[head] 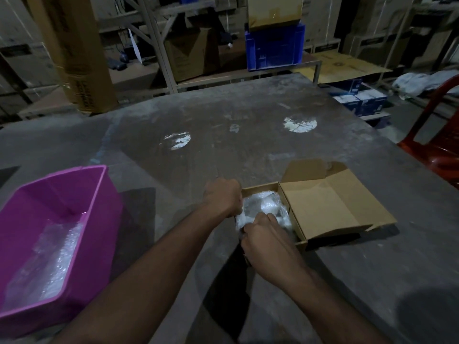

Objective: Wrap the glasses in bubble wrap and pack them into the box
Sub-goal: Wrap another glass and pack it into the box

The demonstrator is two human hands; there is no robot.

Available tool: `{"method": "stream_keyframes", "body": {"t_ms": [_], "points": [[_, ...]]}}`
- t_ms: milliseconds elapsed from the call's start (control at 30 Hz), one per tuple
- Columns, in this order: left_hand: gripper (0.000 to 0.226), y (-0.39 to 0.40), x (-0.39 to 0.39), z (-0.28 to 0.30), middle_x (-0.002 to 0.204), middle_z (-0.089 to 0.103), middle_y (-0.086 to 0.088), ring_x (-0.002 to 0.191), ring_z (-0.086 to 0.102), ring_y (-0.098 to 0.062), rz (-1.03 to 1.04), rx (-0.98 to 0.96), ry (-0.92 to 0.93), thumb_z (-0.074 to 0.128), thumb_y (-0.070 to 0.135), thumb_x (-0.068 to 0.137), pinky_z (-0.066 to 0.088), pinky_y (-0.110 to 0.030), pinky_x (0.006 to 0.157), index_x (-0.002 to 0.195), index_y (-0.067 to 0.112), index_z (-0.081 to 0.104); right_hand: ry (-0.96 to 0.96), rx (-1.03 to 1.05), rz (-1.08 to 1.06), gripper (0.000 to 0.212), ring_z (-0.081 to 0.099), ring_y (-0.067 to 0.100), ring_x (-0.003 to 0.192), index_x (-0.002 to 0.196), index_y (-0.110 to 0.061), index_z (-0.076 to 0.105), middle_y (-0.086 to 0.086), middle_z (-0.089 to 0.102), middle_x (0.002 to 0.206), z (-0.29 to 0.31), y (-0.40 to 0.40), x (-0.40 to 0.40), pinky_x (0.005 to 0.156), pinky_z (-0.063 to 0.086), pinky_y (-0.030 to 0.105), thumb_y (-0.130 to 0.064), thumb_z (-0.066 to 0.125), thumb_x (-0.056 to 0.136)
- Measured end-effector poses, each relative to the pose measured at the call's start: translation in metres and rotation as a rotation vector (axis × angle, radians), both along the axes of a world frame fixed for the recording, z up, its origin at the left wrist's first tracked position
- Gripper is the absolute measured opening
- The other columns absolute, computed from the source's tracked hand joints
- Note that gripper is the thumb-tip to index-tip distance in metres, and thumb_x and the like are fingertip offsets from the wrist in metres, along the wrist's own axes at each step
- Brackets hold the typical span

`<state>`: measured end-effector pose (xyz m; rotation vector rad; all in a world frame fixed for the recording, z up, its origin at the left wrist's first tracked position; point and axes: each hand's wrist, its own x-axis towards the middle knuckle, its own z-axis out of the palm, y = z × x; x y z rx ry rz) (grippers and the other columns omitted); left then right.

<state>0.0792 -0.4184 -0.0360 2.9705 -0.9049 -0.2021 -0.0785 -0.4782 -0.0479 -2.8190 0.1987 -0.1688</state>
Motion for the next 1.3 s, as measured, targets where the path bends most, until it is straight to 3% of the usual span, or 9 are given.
{"method": "stream_keyframes", "body": {"t_ms": [100, 167, 333, 467, 600, 733, 1100, 1233, 1300], "points": [[0.032, -0.006, 0.0, -0.001, 0.101, 0.076, 0.001, 0.099, 0.071, -0.02, 0.023, 0.066, -0.017, 0.085, 0.033, 0.068, 0.057, -0.034, 0.087, 0.098, 0.023, 0.077, 0.074, -0.107, -0.004, 0.021, 0.062, 0.021, 0.077, 0.071, -0.02, 0.073, 0.004, 0.062, 0.08, 0.001, 0.002, 0.004, 0.054, 0.028, 0.025, -0.02, 0.087, 0.055], [0.038, -0.009, 0.001, -0.003, 0.106, 0.076, 0.002, 0.105, 0.07, -0.019, 0.035, 0.085, -0.032, 0.087, 0.036, 0.066, 0.054, -0.033, 0.089, 0.101, 0.025, 0.076, 0.008, -0.085, -0.039, 0.03, 0.058, 0.018, 0.057, 0.053, -0.021, 0.065, 0.0, 0.056, 0.061, -0.005, -0.001, 0.008, 0.047, 0.022, 0.022, -0.013, 0.089, 0.037], [0.041, -0.011, -0.001, -0.003, 0.119, 0.071, 0.0, 0.117, 0.064, -0.022, 0.045, 0.114, -0.06, 0.083, 0.03, 0.072, 0.048, -0.036, 0.096, 0.111, 0.025, 0.071, -0.055, 0.068, -0.069, 0.014, 0.058, 0.021, 0.089, 0.088, -0.015, 0.062, 0.003, 0.06, 0.092, -0.005, -0.003, 0.005, 0.065, 0.03, 0.028, -0.004, 0.054, 0.085], [0.032, -0.014, -0.006, -0.006, 0.118, 0.071, -0.002, 0.117, 0.065, -0.024, 0.046, 0.122, -0.101, 0.075, 0.019, 0.077, 0.047, -0.039, 0.099, 0.108, 0.023, 0.071, -0.058, 0.195, -0.077, 0.017, 0.06, 0.023, 0.091, 0.092, -0.014, 0.061, 0.004, 0.064, 0.095, -0.007, -0.007, 0.005, 0.069, 0.042, 0.033, -0.003, 0.053, 0.083], [0.029, -0.012, -0.008, -0.01, 0.117, 0.072, -0.001, 0.113, 0.067, -0.023, 0.04, 0.118, -0.085, 0.074, 0.017, 0.08, 0.052, -0.037, 0.096, 0.108, 0.024, 0.073, -0.05, 0.158, -0.035, 0.019, 0.06, 0.023, 0.087, 0.089, -0.012, 0.073, 0.006, 0.066, 0.093, -0.011, -0.009, 0.005, 0.065, 0.033, 0.03, -0.01, 0.055, 0.084], [0.028, -0.008, -0.009, -0.009, 0.114, 0.073, -0.002, 0.111, 0.068, -0.023, 0.025, 0.089, -0.094, 0.074, 0.016, 0.08, 0.053, -0.036, 0.094, 0.107, 0.022, 0.073, -0.03, 0.126, 0.003, 0.016, 0.056, 0.023, 0.086, 0.083, -0.009, 0.07, 0.005, 0.056, 0.085, -0.011, -0.012, 0.003, 0.064, 0.028, 0.03, -0.013, 0.054, 0.086], [0.021, 0.001, -0.009, 0.0, 0.106, 0.073, 0.0, 0.102, 0.068, -0.024, -0.049, 0.048, 0.076, 0.072, 0.017, 0.078, 0.057, -0.038, 0.088, 0.098, 0.019, 0.074, 0.043, 0.026, 0.09, 0.023, 0.05, 0.023, 0.104, 0.102, -0.012, 0.066, 0.008, 0.055, 0.105, 0.001, -0.009, -0.006, 0.07, 0.029, 0.032, -0.023, 0.048, 0.095], [0.037, 0.005, -0.008, 0.013, 0.107, 0.072, 0.003, 0.101, 0.066, -0.022, -0.105, 0.098, 0.219, 0.075, 0.026, 0.077, 0.056, -0.035, 0.091, 0.114, 0.024, 0.072, 0.103, 0.14, 0.085, 0.017, 0.051, 0.023, 0.104, 0.096, -0.014, 0.065, 0.003, 0.049, 0.099, 0.005, -0.013, -0.005, 0.071, 0.038, 0.034, -0.024, 0.053, 0.092], [0.047, 0.005, -0.006, 0.017, 0.111, 0.071, 0.005, 0.103, 0.065, -0.02, -0.113, 0.129, 0.246, 0.079, 0.03, 0.075, 0.055, -0.035, 0.094, 0.121, 0.025, 0.068, 0.108, 0.238, 0.073, 0.018, 0.057, 0.021, 0.104, 0.105, -0.019, 0.067, 0.001, 0.057, 0.107, 0.007, -0.016, -0.007, 0.077, 0.047, 0.034, -0.025, 0.058, 0.091]]}}
